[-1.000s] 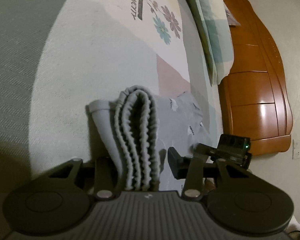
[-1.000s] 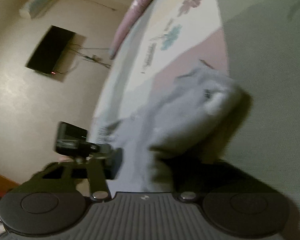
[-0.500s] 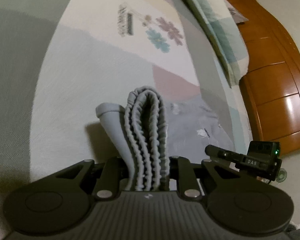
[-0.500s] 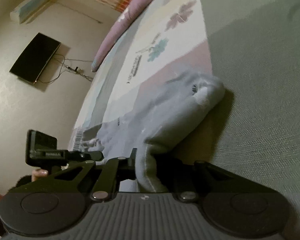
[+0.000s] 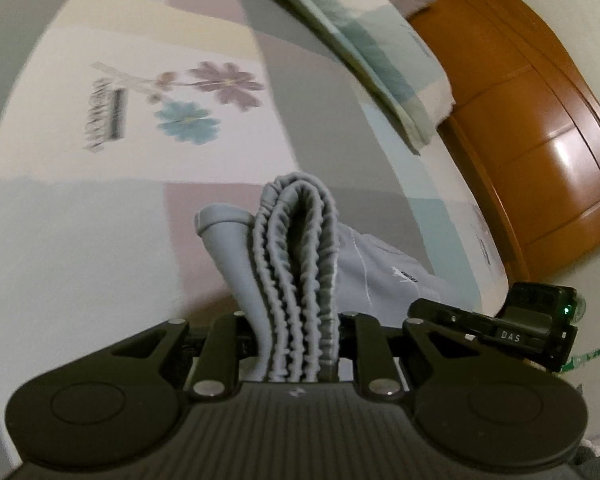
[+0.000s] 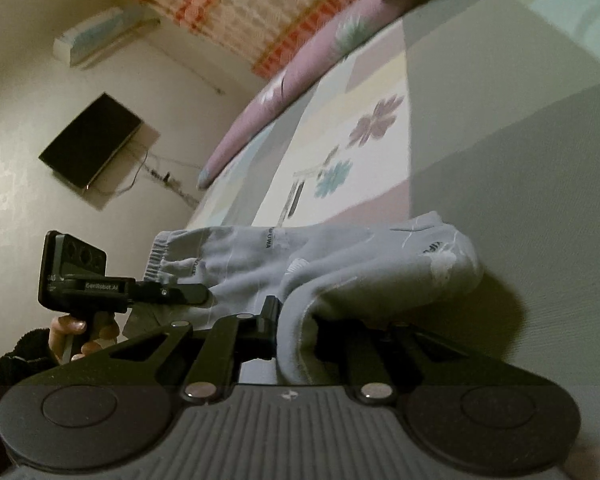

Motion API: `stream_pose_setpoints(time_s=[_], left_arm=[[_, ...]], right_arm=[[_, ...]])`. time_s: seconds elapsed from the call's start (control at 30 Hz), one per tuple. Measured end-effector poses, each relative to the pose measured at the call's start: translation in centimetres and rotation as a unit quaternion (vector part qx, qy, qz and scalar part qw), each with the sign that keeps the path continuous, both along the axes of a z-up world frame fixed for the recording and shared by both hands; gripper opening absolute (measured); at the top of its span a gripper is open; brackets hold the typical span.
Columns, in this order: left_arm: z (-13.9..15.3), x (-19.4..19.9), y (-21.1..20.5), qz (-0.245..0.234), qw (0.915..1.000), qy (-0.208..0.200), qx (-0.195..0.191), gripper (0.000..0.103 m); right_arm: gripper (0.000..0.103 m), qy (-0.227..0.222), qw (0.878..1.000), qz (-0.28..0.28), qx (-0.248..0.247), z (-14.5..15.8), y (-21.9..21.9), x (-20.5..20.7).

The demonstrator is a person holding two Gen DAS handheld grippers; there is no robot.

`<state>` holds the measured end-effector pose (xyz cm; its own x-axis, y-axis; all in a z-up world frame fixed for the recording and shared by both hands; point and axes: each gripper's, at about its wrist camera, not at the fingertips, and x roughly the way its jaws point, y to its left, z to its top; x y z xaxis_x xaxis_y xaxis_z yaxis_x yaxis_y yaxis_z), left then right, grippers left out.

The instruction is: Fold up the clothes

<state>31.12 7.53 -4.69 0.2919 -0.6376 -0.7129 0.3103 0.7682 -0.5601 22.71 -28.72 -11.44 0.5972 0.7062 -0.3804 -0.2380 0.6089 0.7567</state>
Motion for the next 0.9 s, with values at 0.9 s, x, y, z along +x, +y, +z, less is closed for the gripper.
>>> stream_pose_setpoints(time_s=[0.9], left_arm=[[3.3, 12.4, -42.5, -0.256, 0.9592, -0.073, 0.095, 0.018]], right_arm=[[0.014, -0.091, 0.943, -0.315, -0.055, 2.1, -22.2, -9.7]])
